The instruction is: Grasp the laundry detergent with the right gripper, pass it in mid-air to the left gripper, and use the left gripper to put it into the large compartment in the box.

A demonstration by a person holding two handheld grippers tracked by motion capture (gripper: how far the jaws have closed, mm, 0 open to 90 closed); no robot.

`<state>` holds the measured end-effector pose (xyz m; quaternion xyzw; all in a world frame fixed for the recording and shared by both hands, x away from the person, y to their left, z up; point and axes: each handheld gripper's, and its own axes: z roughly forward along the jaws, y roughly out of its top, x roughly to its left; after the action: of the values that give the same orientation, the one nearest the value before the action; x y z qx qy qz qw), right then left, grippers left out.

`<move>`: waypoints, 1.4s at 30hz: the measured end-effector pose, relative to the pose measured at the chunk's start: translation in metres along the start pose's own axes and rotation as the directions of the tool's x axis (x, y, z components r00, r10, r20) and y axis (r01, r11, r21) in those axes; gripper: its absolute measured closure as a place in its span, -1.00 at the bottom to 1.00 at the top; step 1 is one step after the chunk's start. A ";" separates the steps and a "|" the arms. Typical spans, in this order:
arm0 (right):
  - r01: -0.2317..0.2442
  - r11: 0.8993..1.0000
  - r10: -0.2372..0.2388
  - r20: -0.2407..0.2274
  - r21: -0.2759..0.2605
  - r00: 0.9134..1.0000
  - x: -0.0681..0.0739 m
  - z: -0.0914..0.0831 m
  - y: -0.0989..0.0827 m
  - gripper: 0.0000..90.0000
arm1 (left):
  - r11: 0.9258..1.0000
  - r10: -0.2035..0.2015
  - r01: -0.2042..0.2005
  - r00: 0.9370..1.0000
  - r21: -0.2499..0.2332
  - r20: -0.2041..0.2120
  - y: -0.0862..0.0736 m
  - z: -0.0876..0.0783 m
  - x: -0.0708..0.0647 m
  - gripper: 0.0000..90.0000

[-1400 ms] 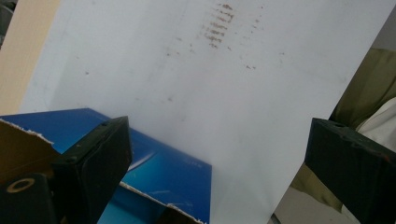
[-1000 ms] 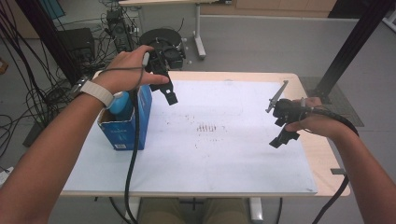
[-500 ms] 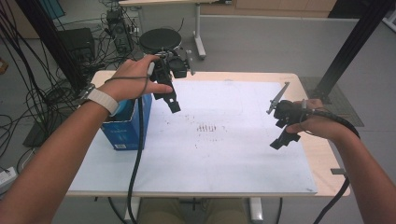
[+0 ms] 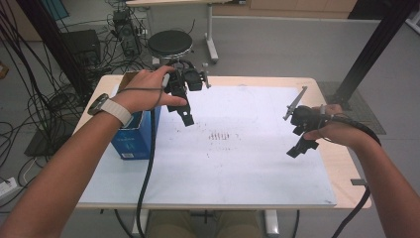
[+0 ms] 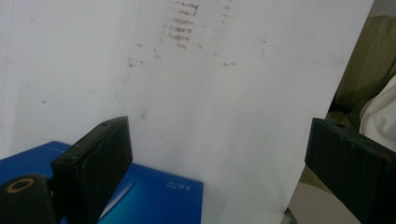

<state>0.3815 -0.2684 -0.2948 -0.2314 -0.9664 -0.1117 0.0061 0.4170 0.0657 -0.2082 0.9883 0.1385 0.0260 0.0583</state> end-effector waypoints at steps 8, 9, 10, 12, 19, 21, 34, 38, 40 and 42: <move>-0.004 1.000 0.005 0.001 -0.006 1.000 0.000 0.000 -0.003 -0.81 | 1.000 0.000 0.000 1.000 -0.003 0.004 0.004 0.002 -0.001 -0.82; -0.006 1.000 0.006 0.000 -0.005 1.000 0.000 0.000 -0.003 -0.81 | 1.000 0.000 0.001 1.000 -0.004 0.005 0.004 0.003 -0.001 -0.82; -0.006 1.000 0.006 -0.001 -0.006 1.000 0.000 0.000 -0.004 -0.81 | 1.000 0.004 -0.004 1.000 -0.002 0.004 0.004 0.002 0.000 -0.82; -0.006 1.000 0.006 -0.003 -0.004 1.000 0.000 0.001 -0.004 -0.81 | 1.000 -0.002 0.002 1.000 -0.008 0.005 0.004 0.003 -0.001 -0.82; -0.007 1.000 0.007 -0.006 -0.001 1.000 0.001 0.003 -0.003 -0.81 | 1.000 -0.001 0.001 1.000 -0.005 0.004 0.002 0.003 0.000 -0.82; -0.007 1.000 0.007 -0.006 0.000 1.000 0.001 0.003 -0.003 -0.81 | 1.000 -0.004 0.004 1.000 -0.007 0.004 0.001 0.004 0.000 -0.82; -0.002 1.000 0.002 -0.010 0.000 1.000 0.001 0.006 -0.002 -0.81 | 1.000 -0.025 0.025 1.000 -0.012 0.006 -0.003 0.007 0.002 -0.82; -0.002 1.000 0.002 -0.011 0.000 1.000 0.002 0.006 -0.002 -0.81 | 1.000 -0.027 0.027 1.000 -0.015 0.006 -0.003 0.007 0.003 -0.82; -0.004 1.000 0.004 -0.010 0.001 1.000 0.002 0.006 -0.002 -0.81 | 1.000 -0.027 0.027 1.000 -0.014 0.004 -0.003 0.007 0.003 -0.82; -0.002 1.000 0.002 -0.009 0.001 1.000 0.002 0.006 -0.002 -0.81 | 1.000 -0.026 0.026 1.000 -0.014 0.008 -0.003 0.007 0.003 -0.82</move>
<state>0.3789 -0.2684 -0.3005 -0.2317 -0.9662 -0.1125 0.0106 0.4196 0.0691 -0.2156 0.9861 0.1508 0.0221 0.0660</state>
